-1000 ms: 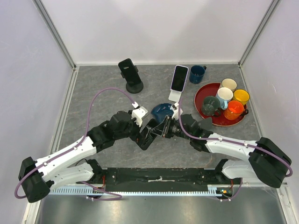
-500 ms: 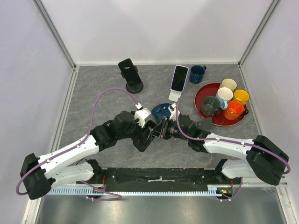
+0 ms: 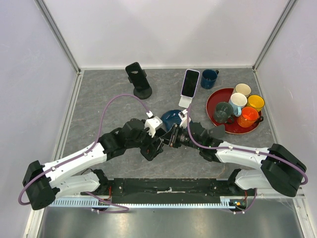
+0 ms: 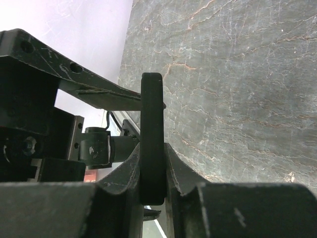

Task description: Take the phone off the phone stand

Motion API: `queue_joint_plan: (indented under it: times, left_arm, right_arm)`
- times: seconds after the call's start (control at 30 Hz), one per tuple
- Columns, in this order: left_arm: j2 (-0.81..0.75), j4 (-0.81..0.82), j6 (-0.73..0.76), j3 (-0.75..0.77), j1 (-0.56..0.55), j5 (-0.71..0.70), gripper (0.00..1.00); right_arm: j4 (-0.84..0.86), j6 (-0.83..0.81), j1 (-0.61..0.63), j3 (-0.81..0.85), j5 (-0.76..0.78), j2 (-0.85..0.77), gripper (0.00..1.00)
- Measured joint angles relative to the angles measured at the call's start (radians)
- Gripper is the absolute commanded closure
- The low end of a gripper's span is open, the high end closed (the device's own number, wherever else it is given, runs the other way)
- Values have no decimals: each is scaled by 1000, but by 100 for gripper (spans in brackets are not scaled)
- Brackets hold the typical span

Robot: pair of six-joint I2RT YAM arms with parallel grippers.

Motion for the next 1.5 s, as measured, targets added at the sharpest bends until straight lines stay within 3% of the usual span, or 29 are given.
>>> queue_joint_plan:
  times: [0.4,0.5,0.7,0.73,0.77,0.83,0.97,1.0,1.1,1.2,1.37,1.5]
  left_arm:
    - [23,-20,0,0,-14,-52,0]
    - [23,-20,0,0,-14,-57,7]
    - [23,-21,1,2,-16,-72,33]
    - [23,-20,2,2,-17,-75,42]
    - [24,-21,2,3,-17,-78,44]
    - [26,-22,2,4,-17,-79,55]
    - [28,-27,1,4,-17,-82,61]
    - [31,-32,1,4,-17,-83,63]
    - [46,-54,1,6,-16,-103,71]
    - [55,-80,0,13,-8,-119,76]
    - [56,-90,-11,21,53,-144,79]
    - [61,-98,-26,29,167,-157,79]
  right_arm:
    - [42,27,0,0,0,0,100]
    - [51,31,0,0,0,0,100]
    - [53,34,0,0,5,1,100]
    - [54,34,0,0,8,2,98]
    - [56,34,0,0,10,3,94]
    - [58,33,0,0,10,6,76]
    - [63,33,2,0,11,10,47]
    - [66,34,2,0,14,10,32]
    - [65,20,3,0,23,0,11]
    - [2,-16,-3,2,67,-40,2]
    - [-194,-121,-1,37,196,-185,2]
    - [-351,-208,-1,68,386,-351,2]
